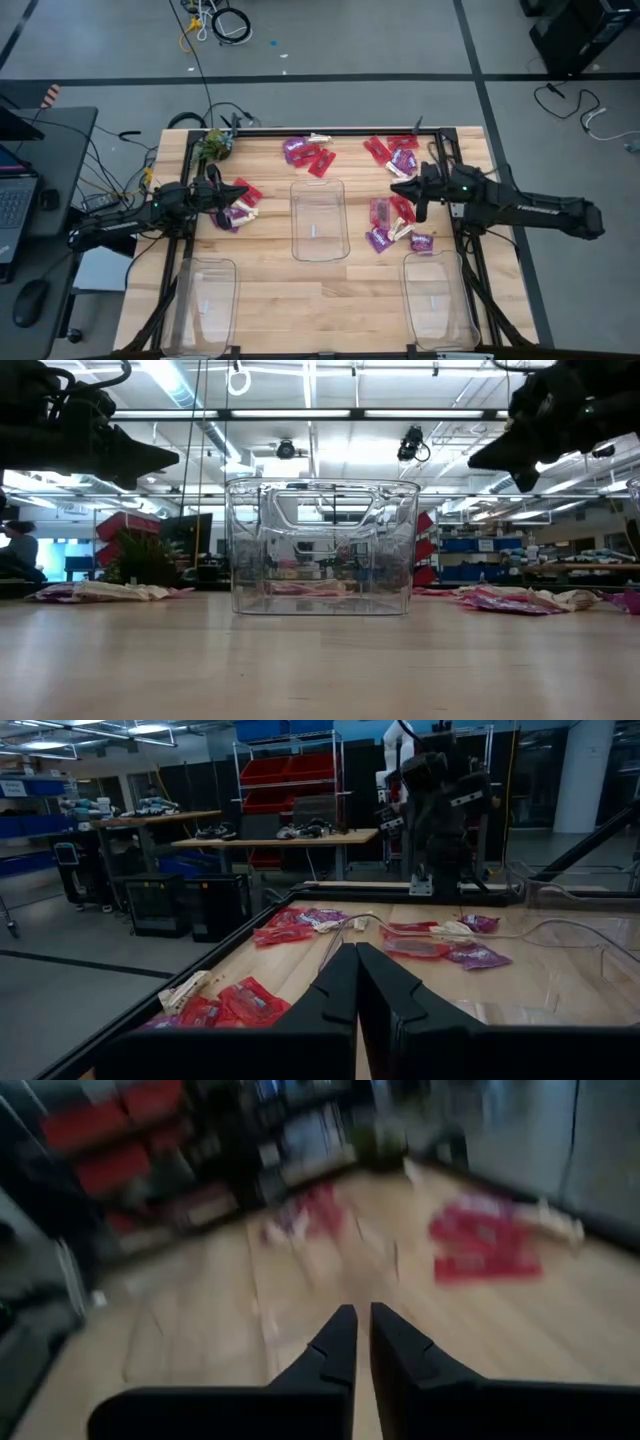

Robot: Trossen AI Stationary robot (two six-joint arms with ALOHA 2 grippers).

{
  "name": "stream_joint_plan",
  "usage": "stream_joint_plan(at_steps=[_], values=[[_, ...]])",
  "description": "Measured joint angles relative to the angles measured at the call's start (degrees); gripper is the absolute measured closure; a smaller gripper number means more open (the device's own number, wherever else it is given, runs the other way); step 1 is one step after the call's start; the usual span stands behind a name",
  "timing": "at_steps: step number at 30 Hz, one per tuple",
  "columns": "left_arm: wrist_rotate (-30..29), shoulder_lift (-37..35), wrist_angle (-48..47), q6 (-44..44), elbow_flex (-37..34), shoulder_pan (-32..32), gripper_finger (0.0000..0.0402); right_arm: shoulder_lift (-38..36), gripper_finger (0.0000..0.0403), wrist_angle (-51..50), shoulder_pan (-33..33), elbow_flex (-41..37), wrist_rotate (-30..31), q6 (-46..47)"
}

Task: Sort candy
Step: Put the white chocolate bar into the right transparent bin

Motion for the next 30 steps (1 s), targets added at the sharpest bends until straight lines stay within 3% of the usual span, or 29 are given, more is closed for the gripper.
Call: stream_joint_plan(at_steps=[12,19,30], values=[[-0.4,0.0,1.4,0.0,0.0,0.0,0.0396,19.2,0.0329,-32.2,0.0,17.9,0.0,-8.1],[-0.5,0.0,1.4,0.0,0.0,0.0,0.0396,30.7,0.0291,-32.4,2.6,18.4,-3.3,-9.9],[-0.7,0.0,1.3,-1.7,0.0,0.0,0.0396,40.9,0.0237,-32.3,13.3,18.5,-0.5,-12.4]])
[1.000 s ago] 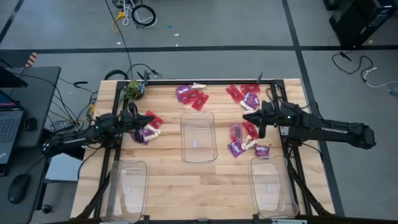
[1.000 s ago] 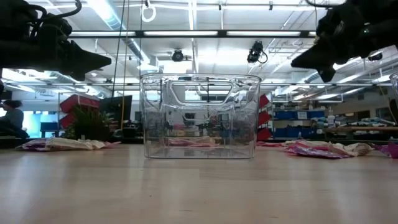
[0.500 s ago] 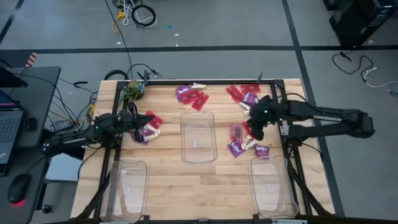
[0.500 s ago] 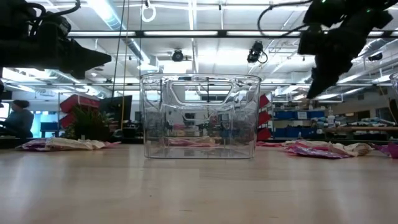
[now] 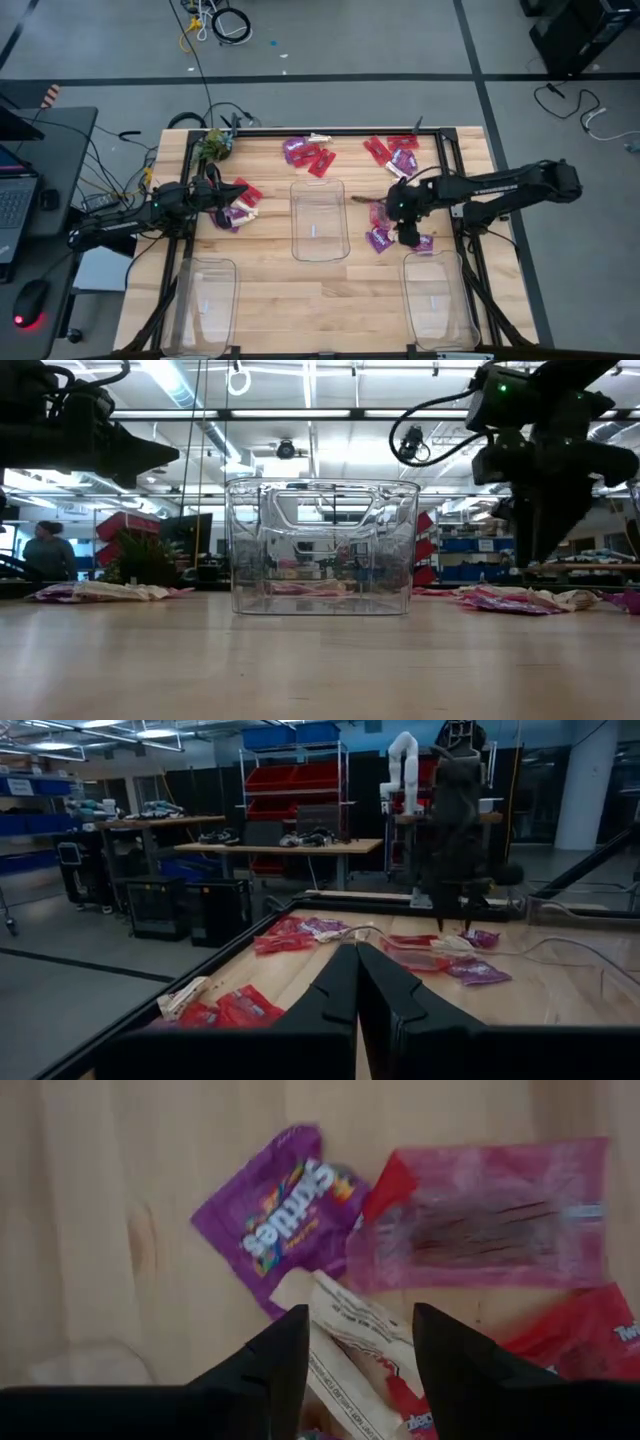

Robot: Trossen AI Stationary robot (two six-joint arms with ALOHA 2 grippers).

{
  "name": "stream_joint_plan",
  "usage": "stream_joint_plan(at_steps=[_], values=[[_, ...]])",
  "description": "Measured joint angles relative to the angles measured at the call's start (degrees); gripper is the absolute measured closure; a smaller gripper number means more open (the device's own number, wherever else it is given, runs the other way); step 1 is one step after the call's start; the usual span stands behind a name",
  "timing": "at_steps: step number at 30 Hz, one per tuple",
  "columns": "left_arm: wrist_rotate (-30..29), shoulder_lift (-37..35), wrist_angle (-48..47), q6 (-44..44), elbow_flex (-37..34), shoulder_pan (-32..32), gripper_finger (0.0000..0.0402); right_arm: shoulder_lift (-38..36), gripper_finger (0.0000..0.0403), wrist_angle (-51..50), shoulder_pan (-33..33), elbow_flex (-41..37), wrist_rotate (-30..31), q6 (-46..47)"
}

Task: Sort candy
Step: Put the white chocolate bar into the right transparent bin

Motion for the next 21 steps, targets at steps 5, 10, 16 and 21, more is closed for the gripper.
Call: stream_joint_plan(at_steps=[5,10,16,21], values=[[-1.5,0.0,-0.6,0.0,0.0,0.0,0.0396,4.7,0.0245,-0.5,2.5,0.0,3.6,-1.8],[-1.6,0.0,-2.0,0.0,0.0,0.0,0.0396,8.4,0.0255,-0.5,2.8,0.0,3.9,-2.0],[-1.6,0.0,-2.0,0.0,0.0,0.0,0.0396,10.9,0.0274,-0.3,2.8,0.0,4.0,-2.0],[-1.6,0.0,-2.1,-0.1,0.0,0.0,0.0396,11.6,0.0305,-0.5,2.8,1.9,4.0,-0.6]])
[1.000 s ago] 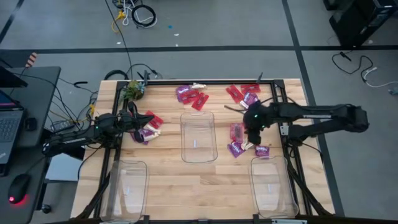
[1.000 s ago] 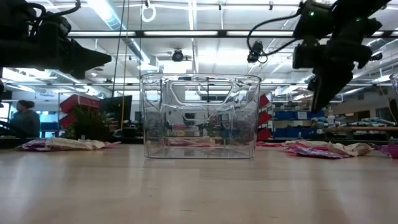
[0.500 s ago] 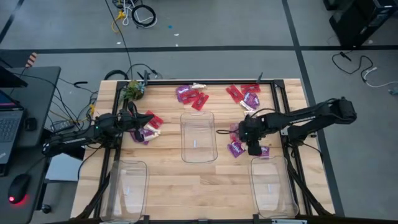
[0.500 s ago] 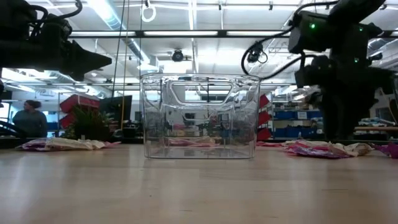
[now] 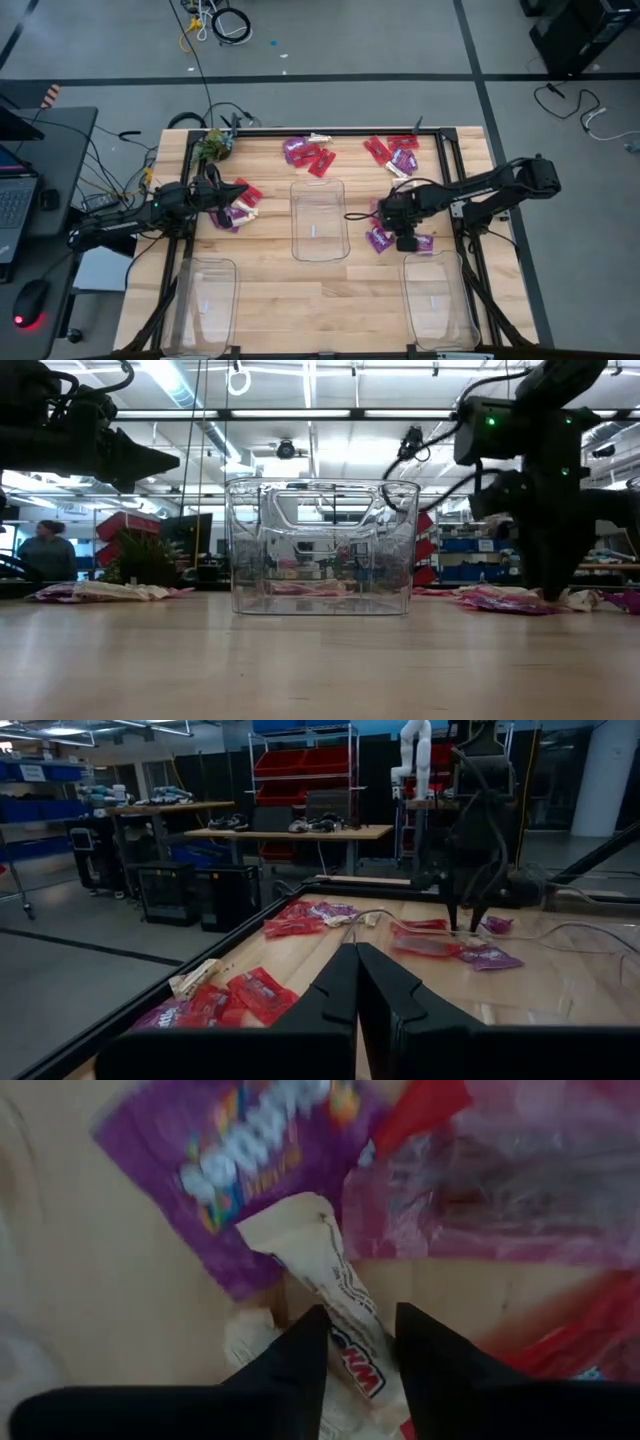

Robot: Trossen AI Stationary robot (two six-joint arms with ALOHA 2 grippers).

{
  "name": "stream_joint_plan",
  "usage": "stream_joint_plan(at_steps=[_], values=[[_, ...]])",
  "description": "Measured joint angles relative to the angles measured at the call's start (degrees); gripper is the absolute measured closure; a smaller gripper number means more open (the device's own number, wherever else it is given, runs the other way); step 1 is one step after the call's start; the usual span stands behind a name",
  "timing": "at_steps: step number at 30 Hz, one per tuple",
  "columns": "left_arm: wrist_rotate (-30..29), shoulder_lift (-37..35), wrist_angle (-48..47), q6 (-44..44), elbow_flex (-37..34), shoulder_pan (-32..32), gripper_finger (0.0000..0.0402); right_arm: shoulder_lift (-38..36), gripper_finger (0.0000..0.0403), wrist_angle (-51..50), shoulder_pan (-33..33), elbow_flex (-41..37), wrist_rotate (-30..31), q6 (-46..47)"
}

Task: Sort candy
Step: Put the white chocolate bar into the right transparent bin

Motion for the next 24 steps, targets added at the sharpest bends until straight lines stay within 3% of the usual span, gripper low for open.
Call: stream_joint_plan(at_steps=[9,13,24], values=[[-0.1,0.0,-0.2,0.0,0.0,0.0,0.0396,0.0,0.0377,-6.2,0.0,10.3,0.0,0.7],[-0.1,0.0,-1.4,0.0,0.0,0.0,0.0396,0.0,0.0386,-9.0,0.4,11.7,-0.1,1.6],[-0.1,0.1,-2.5,-0.1,0.0,0.0,0.0396,3.9,0.0275,-8.7,3.2,8.3,0.1,2.4]])
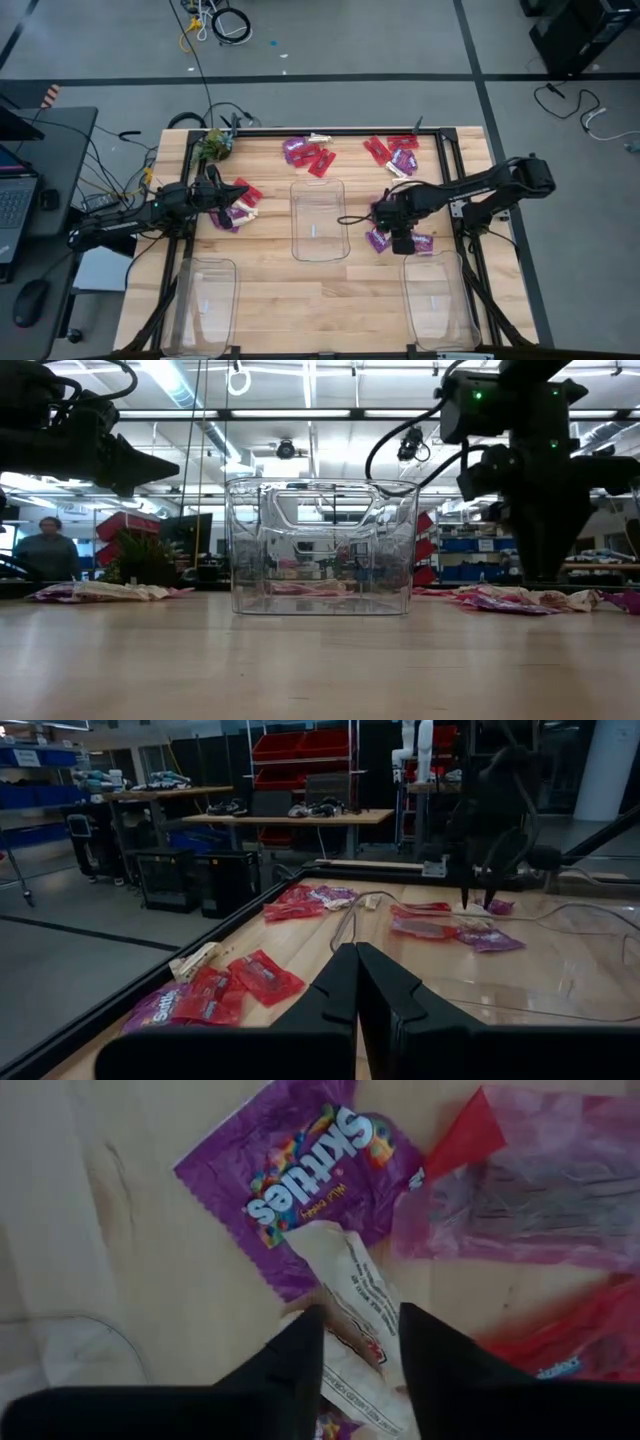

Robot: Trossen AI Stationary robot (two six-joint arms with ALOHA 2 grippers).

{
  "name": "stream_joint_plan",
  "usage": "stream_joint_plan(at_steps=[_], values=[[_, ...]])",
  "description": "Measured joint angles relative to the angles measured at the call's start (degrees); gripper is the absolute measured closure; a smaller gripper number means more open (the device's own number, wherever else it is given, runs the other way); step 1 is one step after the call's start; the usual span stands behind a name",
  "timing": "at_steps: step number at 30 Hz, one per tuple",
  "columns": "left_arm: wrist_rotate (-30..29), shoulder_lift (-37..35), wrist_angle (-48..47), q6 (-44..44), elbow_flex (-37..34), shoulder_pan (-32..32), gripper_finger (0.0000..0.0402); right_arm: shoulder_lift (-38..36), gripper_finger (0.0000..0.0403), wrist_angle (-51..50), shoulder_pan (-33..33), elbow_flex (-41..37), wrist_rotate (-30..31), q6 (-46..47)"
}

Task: Sort candy
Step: Put the white chocolate bar into the right transparent bin

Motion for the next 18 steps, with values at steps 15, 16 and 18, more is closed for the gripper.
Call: stream_joint_plan(at_steps=[15,16,18], values=[[0.0,0.0,-0.1,0.0,0.0,0.0,0.0396,1.1,0.0257,2.2,-1.0,3.2,3.3,-2.3],[0.0,0.0,-0.1,0.0,0.0,0.0,0.0396,1.1,0.0254,2.1,-1.2,4.2,4.4,-2.4],[0.0,0.0,-0.1,0.0,0.0,0.0,0.0396,1.0,0.0248,1.4,-1.7,5.3,5.3,-3.6]])
